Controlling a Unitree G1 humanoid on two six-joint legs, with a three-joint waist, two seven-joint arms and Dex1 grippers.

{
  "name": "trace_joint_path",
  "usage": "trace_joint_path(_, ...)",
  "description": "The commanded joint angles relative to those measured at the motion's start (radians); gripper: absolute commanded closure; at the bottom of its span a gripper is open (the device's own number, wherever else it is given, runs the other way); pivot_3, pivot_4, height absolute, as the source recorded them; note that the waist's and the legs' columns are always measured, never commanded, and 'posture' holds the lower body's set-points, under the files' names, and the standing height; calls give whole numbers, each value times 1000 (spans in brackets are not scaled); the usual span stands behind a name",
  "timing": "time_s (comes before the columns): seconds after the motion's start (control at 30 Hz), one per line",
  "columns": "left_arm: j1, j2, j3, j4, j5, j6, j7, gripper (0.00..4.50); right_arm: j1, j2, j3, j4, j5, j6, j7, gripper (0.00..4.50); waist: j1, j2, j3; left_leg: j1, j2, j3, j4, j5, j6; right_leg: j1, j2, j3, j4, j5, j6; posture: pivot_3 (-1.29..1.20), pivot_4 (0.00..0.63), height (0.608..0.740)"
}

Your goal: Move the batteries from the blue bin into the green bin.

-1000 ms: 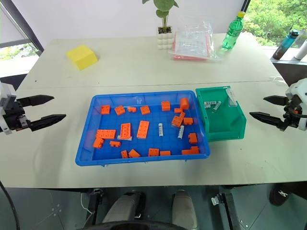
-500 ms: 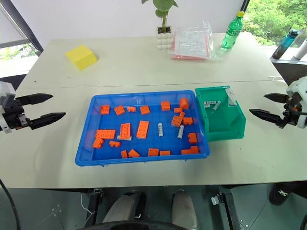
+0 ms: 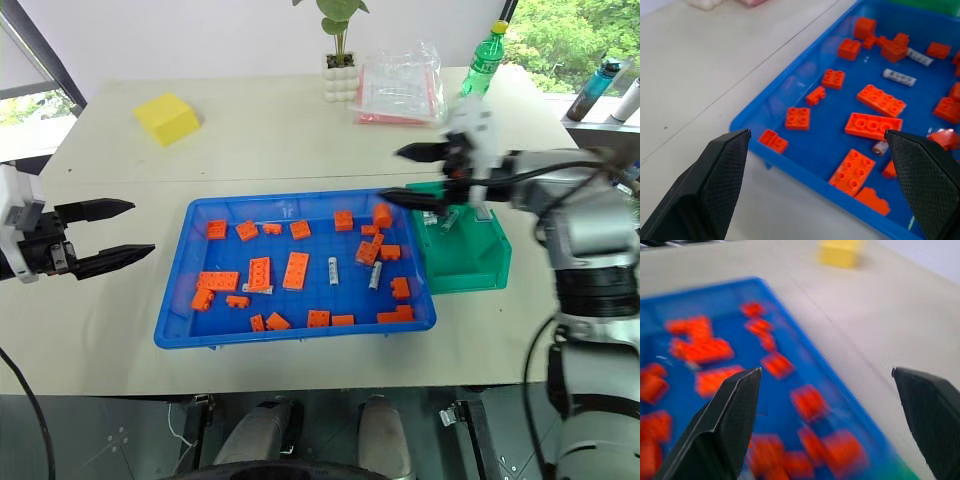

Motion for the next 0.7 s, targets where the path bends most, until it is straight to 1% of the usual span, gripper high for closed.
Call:
trace_joint_path(0.03, 18, 23, 31, -65, -30, 17, -26, 0, -56, 82, 111, -42, -28, -37, 36, 196, 1, 0, 0, 0, -1, -1, 1, 0, 0, 0, 0, 0, 0, 0, 0, 0, 150, 726)
trace_joint_path(0.07, 28, 25, 32, -78, -30, 19, -33, 0, -78, 117, 147, -16, -47, -40, 34, 196, -1, 0, 0, 0, -1, -1, 1, 0, 0, 0, 0, 0, 0, 0, 0, 0, 150, 726)
trace_joint_path(0.13, 54, 20, 38, -114, -36, 26, -37, 0, -124, 230, 229, 69, -88, -29, 5, 196, -5, 0, 0, 0, -1, -1, 1, 0, 0, 0, 0, 0, 0, 0, 0, 0, 150, 726)
trace_joint_path(0.17, 62, 17, 40, -126, -39, 28, -36, 0, -134, 266, 250, 96, -100, -29, 0, 196, -7, 0, 0, 0, -1, -1, 1, 0, 0, 0, 0, 0, 0, 0, 0, 0, 150, 726)
trace_joint_path(0.3, 86, 5, 37, -172, -45, 32, -22, 0, -140, 367, 325, 172, -157, -71, 8, 196, -12, 0, 0, 0, -1, -3, 0, 0, -1, 0, 0, -1, 2, 0, 0, 0, 150, 726)
trace_joint_path(0.33, 92, 1, 36, -185, -46, 35, -15, 0, -139, 387, 348, 191, -183, -105, 4, 196, -12, 0, 0, 0, -1, -4, 1, 0, -1, 0, 0, -1, 2, 0, 0, 0, 150, 726)
trace_joint_path(0.4, 116, -2, 37, -226, -53, 44, -12, 0, -144, 392, 419, 232, -277, -248, 27, 196, -16, 0, 0, 0, -2, -4, 0, 0, -1, 0, 0, -1, 2, 0, 0, 0, 150, 726)
trace_joint_path(0.5, 152, 2, 44, -270, -66, 56, -25, 0, -174, 396, 454, 294, -315, -354, 115, 196, -23, 0, 0, 0, -2, -4, 0, 0, -1, 0, 0, -2, 2, 0, 0, 0, 150, 726)
trace_joint_path(0.6, 166, 7, 42, -301, -75, 63, -27, 0, -262, 447, 482, 462, -369, -473, 176, 196, -31, 0, 0, 0, -1, -4, 0, 0, -1, 0, 1, -2, 2, 0, 0, 0, 150, 726)
trace_joint_path(0.7, 168, 7, 39, -317, -67, 59, -18, 0, -322, 501, 498, 614, -427, -584, 193, 196, -37, 0, 0, 0, 0, -4, 0, 1, -1, -1, 2, -2, 2, 0, 0, 0, 150, 726)
